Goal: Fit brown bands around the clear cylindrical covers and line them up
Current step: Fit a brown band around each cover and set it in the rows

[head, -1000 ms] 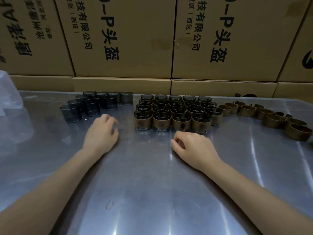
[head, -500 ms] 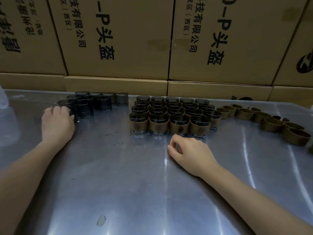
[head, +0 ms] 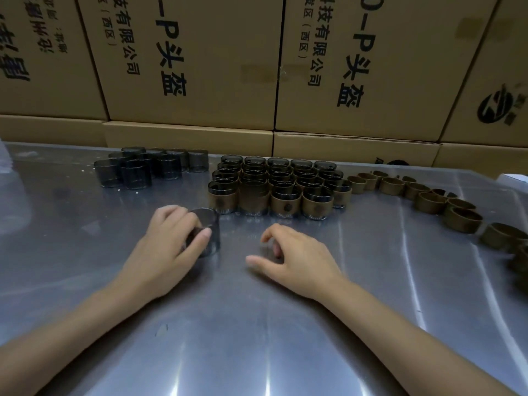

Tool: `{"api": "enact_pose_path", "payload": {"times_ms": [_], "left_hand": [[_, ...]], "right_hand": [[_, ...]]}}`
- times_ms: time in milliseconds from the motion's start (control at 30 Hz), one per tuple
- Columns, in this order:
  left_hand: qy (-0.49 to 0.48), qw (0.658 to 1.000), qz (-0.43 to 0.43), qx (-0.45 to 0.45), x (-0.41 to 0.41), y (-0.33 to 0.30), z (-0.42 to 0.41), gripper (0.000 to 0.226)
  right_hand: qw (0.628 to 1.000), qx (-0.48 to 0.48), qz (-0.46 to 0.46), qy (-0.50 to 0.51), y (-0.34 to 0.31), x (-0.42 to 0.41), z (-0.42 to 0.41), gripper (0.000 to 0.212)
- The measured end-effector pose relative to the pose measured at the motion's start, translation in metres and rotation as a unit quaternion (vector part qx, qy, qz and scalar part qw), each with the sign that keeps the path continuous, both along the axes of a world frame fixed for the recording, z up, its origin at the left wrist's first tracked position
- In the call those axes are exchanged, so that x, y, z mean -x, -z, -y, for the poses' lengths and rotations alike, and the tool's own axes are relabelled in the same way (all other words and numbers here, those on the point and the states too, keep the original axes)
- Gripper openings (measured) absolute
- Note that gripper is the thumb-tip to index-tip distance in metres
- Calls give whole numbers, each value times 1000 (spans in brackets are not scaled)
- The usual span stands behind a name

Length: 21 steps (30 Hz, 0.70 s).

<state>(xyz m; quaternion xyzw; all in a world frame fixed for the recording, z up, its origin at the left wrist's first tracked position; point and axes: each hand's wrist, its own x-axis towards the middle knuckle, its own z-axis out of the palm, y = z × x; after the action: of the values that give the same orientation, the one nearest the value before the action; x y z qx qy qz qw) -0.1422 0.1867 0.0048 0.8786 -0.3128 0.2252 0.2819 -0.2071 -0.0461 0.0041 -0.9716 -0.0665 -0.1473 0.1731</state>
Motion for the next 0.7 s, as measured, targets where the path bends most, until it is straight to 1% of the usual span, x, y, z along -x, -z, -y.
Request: {"api": "enact_pose_path", "payload": {"times_ms": [67,100,133,167,233,267,300,367,400,467,500,533,633,700], "left_hand": [[68,998,8,1,20,-1,17,38],[94,995,16,-5,28,-1,29,37],[110,994,19,-10,34,0,42,37],[120,993,12,-11,38,2,56,38],[106,994,-33,21,42,1,85,39],[95,992,-67,51,42,-3,97,36],[92,987,-103,88,40,-6,107,31],[108,970,-121,183,38,-8,119,15],[119,964,-111,210,38,-10,122,19],[149,960,-101,213,39,-7,122,55],[158,959,-116,207,40,-6,122,67],[166,954,-140,207,40,-6,121,74],[181,928,-208,250,35,-6,120,80],[179,916,-229,277,34,-7,120,78]], "right_hand": [[999,-32,-23,-27,0,9,-6,75],[998,-51,-29,-32,-1,11,-7,81],[996,-80,-35,-29,-2,12,-7,79],[992,-116,-40,-18,-4,12,-7,71],[981,-188,-34,13,-5,10,-2,48],[977,-212,-21,25,-5,8,0,42],[972,-235,-8,29,-5,8,3,41],[955,-296,18,12,-4,6,6,45],[942,-335,35,0,-4,5,7,47],[920,-388,64,-9,-4,3,9,52],[913,-401,72,-10,-4,2,11,55],[908,-412,78,-16,-3,1,12,57],[893,-439,92,-34,0,-1,15,60],[891,-442,92,-40,1,-2,16,61]]}}
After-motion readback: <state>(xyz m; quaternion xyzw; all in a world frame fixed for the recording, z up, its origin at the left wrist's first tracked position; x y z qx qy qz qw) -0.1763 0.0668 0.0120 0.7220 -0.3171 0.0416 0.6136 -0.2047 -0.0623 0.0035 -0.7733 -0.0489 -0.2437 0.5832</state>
